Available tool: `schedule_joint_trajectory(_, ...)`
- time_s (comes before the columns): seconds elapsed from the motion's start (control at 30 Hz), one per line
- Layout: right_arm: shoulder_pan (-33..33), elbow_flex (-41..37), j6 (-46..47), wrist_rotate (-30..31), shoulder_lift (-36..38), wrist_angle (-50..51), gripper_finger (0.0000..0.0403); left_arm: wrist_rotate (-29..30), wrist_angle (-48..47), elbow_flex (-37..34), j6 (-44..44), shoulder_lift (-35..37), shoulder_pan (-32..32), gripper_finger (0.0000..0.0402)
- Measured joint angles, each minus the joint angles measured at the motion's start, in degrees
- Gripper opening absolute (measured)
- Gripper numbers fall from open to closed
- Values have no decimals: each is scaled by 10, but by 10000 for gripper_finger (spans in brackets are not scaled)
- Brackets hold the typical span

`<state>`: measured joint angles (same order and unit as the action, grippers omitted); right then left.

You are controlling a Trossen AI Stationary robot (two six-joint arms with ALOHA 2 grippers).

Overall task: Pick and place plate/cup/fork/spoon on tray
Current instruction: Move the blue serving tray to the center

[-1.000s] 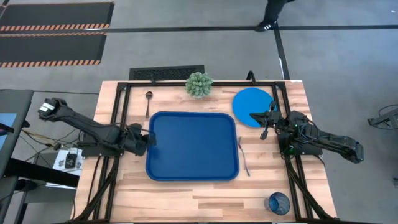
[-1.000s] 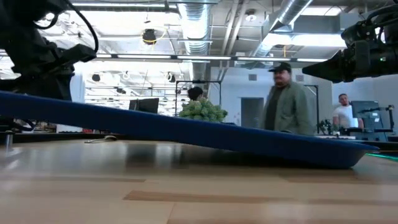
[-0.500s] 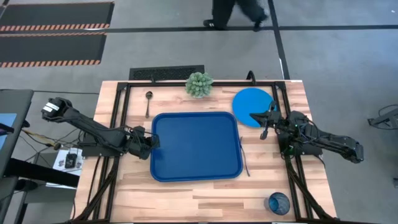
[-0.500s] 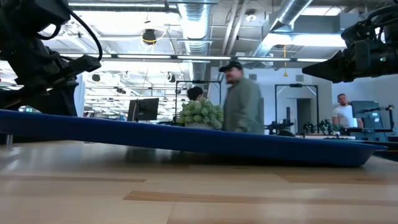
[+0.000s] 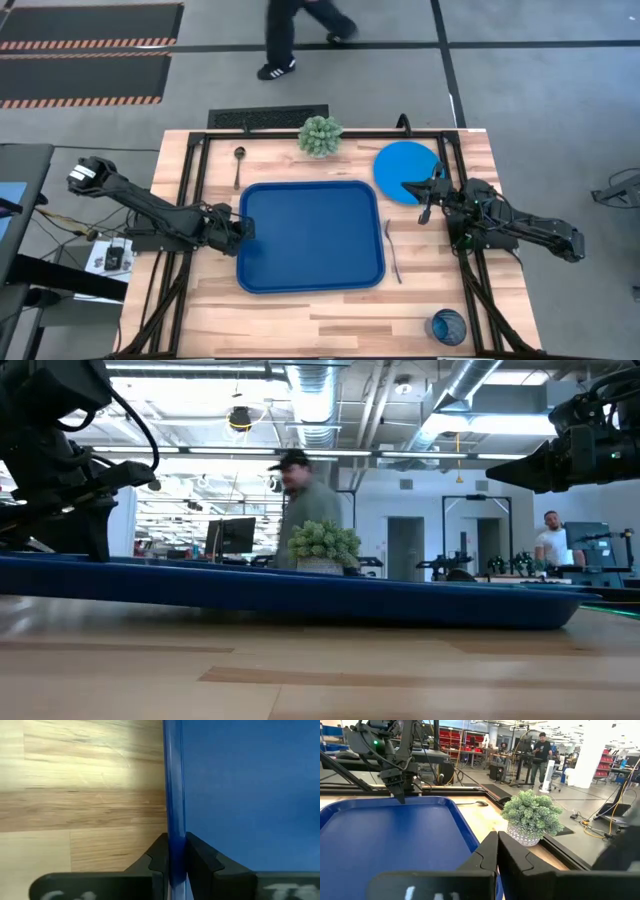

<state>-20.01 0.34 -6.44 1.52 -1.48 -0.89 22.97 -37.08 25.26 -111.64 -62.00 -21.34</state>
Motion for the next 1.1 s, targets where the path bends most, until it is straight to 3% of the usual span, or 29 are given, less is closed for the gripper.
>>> schedule_joint_trajectory(0.37,0,0,0,0,0,0,33,-23,-10,0,24,0,0,92)
schedule_joint_trajectory(0.67,0,0,0,0,0,0,33,-23,-14,0,80,1,0,109)
schedule_joint_trajectory(0.9,0,0,0,0,0,0,33,-13,-16,11,175,1,0,95)
schedule_joint_trajectory(1.1,0,0,0,0,0,0,33,8,-16,47,294,2,0,42)
